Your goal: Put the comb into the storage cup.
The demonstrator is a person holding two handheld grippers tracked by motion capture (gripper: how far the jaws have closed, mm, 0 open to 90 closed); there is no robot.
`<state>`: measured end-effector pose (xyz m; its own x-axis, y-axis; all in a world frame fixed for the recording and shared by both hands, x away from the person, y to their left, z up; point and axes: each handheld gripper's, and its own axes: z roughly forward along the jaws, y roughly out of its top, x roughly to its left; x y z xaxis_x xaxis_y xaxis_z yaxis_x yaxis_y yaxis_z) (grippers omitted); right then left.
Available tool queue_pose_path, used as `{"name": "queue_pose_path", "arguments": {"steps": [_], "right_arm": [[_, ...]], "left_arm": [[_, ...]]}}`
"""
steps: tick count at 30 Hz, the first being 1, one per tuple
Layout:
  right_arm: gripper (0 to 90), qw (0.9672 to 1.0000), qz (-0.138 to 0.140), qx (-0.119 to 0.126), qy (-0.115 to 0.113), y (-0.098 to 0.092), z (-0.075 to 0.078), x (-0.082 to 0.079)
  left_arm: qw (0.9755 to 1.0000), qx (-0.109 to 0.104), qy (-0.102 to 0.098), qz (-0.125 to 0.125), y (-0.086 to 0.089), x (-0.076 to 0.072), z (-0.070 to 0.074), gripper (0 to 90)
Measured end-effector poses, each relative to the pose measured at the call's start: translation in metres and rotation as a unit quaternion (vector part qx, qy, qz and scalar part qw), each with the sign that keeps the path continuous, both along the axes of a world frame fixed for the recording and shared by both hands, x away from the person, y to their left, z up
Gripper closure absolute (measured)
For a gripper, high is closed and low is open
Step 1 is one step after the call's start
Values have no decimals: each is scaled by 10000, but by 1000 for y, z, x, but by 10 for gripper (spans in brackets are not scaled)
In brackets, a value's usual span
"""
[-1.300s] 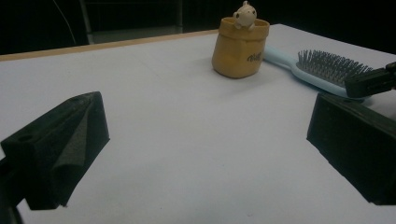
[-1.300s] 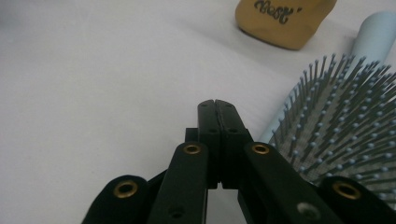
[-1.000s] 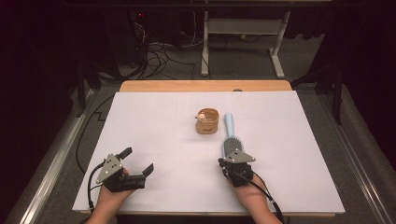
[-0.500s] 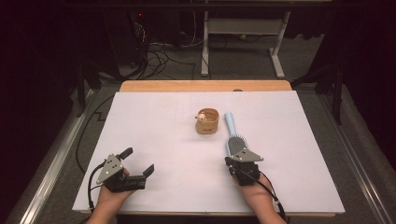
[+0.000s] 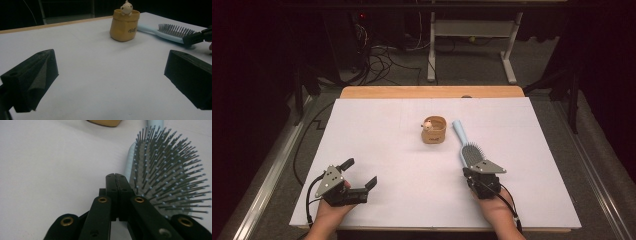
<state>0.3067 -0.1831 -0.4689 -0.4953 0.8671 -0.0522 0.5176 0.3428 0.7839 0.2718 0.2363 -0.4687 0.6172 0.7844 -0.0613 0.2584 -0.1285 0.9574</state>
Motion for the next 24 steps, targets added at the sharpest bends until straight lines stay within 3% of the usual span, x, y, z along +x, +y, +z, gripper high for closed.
{"name": "queue_pose_path", "arguments": {"steps": [9, 24], "right_arm": [[900, 9999, -135, 32, 25, -14, 0, 0], [900, 9981, -541, 282, 68, -54, 3, 4]], "left_arm": [[10000, -4, 19, -8, 0, 0, 0, 1], [10000, -8, 48, -2, 1, 1, -1, 1]]}}
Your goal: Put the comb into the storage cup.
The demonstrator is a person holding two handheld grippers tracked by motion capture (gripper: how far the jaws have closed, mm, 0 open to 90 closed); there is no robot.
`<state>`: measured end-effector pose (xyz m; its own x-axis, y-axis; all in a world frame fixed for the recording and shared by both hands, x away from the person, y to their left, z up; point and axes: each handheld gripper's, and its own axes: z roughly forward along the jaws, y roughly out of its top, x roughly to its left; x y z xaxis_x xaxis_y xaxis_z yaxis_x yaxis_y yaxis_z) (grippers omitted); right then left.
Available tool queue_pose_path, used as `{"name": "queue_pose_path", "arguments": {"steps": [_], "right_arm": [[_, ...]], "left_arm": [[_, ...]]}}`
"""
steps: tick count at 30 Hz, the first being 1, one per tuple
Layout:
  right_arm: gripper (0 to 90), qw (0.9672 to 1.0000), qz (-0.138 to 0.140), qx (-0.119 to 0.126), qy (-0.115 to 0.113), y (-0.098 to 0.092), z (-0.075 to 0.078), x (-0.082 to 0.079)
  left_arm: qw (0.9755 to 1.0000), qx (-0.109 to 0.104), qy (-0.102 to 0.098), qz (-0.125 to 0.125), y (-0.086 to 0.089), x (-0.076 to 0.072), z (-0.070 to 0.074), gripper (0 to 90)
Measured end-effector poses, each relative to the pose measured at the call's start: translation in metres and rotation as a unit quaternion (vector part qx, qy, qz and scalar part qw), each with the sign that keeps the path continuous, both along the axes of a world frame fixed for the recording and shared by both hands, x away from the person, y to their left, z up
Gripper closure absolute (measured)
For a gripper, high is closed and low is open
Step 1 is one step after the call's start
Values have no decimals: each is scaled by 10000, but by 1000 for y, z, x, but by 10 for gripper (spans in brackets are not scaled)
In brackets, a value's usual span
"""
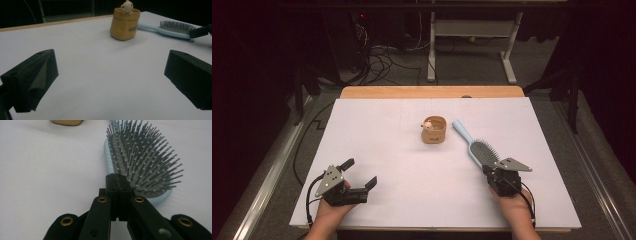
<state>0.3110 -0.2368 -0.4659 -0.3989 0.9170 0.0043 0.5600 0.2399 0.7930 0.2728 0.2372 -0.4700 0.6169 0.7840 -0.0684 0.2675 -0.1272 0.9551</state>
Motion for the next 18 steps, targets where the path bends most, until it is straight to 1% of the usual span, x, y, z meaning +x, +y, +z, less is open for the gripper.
{"name": "queue_pose_path", "arguments": {"steps": [5, 9, 12, 14, 16, 18], "right_arm": [[900, 10000, -96, 8, -8, -7, -1, 2], [900, 10000, -92, -2, -29, -11, 0, 1], [899, 9999, -51, 29, -120, -16, 2, -2], [887, 9997, -47, 136, -174, -22, 3, -4], [879, 9997, -41, 156, -202, -25, 4, -5], [866, 9993, -23, 247, -281, -30, 5, -8]], "left_arm": [[10000, -10, 5, 11, 0, 0, 0, 1], [10000, -20, 18, 15, 1, 1, -1, 1], [10000, -19, 33, 8, 2, 2, -2, 1], [10000, -47, 43, 23, 2, 2, -2, 1], [10000, -56, 35, 32, 3, 2, -2, 1], [10000, -54, 36, 39, 3, 2, -2, 1]]}}
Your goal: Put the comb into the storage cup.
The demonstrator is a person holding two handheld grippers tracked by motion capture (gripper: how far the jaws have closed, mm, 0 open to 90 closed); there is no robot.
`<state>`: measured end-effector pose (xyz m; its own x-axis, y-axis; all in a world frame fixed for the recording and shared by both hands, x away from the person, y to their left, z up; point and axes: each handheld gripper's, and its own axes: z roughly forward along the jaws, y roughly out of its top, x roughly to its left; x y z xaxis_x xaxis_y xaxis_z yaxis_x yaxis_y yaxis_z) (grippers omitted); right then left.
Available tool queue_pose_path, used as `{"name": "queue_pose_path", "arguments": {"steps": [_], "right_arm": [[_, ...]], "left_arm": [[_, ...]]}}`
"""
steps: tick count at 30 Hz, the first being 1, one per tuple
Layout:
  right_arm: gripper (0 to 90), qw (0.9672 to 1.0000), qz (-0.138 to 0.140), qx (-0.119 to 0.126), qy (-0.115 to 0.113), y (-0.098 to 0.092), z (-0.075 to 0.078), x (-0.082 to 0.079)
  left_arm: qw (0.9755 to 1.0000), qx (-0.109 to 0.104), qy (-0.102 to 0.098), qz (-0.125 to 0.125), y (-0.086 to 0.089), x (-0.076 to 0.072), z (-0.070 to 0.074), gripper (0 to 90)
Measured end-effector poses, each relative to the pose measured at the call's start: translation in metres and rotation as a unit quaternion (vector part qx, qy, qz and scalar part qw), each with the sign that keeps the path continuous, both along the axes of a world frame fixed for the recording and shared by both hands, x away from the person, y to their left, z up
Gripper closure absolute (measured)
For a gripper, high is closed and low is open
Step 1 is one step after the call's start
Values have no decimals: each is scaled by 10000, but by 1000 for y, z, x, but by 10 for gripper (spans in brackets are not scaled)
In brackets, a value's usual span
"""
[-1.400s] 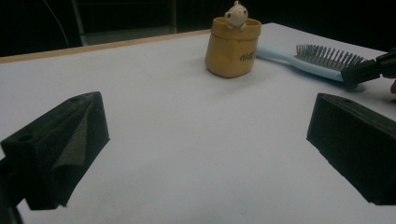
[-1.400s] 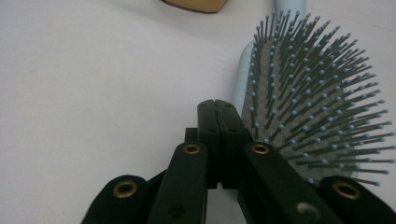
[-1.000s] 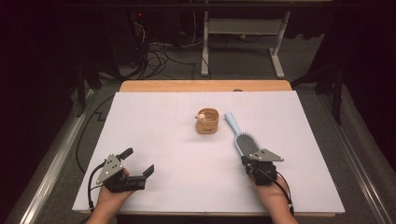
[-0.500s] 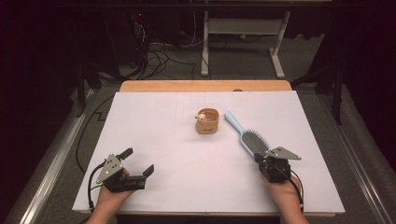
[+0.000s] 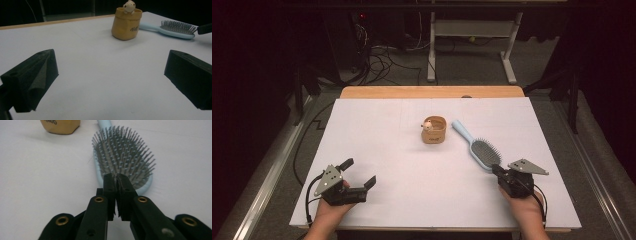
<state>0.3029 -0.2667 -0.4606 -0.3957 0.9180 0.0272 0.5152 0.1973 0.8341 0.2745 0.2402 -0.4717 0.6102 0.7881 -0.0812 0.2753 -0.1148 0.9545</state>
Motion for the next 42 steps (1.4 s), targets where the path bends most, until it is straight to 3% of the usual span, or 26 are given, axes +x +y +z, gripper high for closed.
{"name": "queue_pose_path", "arguments": {"steps": [12, 27, 38, 42], "right_arm": [[701, 9988, 158, 471, -50, -16, 2, -13], [299, 9967, 167, 776, -156, -25, 1, -15], [34, 9965, 141, 738, -355, -21, 3, -14], [1, 9970, 117, 655, -398, -20, 4, -14]], "left_arm": [[10000, -8, 17, 31, 1, 2, -1, 1], [10000, -12, 0, 17, 0, 2, 0, 1], [10000, 2, -5, 35, 1, 2, 0, 1], [10000, 7, -16, 35, 0, 2, 0, 1]]}}
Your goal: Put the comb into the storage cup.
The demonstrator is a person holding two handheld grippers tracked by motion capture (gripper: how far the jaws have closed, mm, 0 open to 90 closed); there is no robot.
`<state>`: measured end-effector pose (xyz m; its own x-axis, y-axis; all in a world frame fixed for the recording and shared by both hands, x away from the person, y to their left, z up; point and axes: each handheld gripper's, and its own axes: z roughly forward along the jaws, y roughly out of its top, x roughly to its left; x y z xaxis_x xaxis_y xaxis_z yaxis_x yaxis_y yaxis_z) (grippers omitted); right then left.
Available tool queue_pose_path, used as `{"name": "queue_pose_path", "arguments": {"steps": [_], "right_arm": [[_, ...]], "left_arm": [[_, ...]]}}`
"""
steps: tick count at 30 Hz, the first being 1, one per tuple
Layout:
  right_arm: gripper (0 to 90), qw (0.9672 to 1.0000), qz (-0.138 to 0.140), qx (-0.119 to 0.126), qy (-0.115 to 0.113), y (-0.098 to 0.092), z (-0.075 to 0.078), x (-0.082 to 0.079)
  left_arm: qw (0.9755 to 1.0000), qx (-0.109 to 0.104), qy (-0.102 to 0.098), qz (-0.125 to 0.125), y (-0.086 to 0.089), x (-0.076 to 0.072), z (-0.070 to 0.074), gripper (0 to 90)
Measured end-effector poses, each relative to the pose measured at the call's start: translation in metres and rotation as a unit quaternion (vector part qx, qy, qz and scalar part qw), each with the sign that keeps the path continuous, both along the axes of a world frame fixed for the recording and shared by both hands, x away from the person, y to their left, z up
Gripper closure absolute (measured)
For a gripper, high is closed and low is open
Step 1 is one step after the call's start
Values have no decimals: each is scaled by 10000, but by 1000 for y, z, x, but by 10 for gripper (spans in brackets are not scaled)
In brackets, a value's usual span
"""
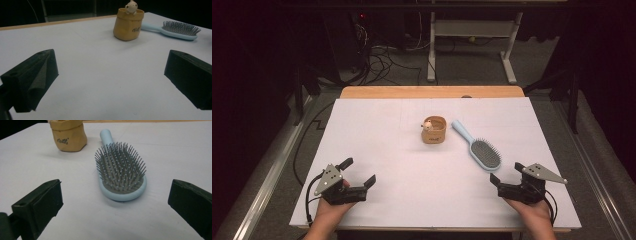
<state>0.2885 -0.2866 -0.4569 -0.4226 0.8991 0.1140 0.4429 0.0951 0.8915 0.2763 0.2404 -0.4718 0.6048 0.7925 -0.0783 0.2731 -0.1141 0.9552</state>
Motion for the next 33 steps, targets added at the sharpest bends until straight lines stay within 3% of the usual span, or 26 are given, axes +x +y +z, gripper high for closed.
{"name": "queue_pose_path", "arguments": {"steps": [3, 6, 15, 20, 33], "right_arm": [[1, 10000, -34, 17, -4, -1, 1, 0], [1, 9999, -73, 12, 84, -2, 1, 0], [1, 9985, -85, -339, 423, 3, 3, 8], [1, 9957, -21, -650, 658, 4, 2, 15], [1, 9881, 168, -945, 1205, -3, 5, 27]], "left_arm": [[10000, -43, -23, -35, -1, 1, 0, 1], [10000, 53, -49, -33, -2, 2, -1, 1], [9999, 83, 67, 7, 5, 6, -2, 1], [9999, 55, 104, 56, 7, 6, -3, 1], [10000, 31, 22, -37, 6, 6, -2, 1]]}}
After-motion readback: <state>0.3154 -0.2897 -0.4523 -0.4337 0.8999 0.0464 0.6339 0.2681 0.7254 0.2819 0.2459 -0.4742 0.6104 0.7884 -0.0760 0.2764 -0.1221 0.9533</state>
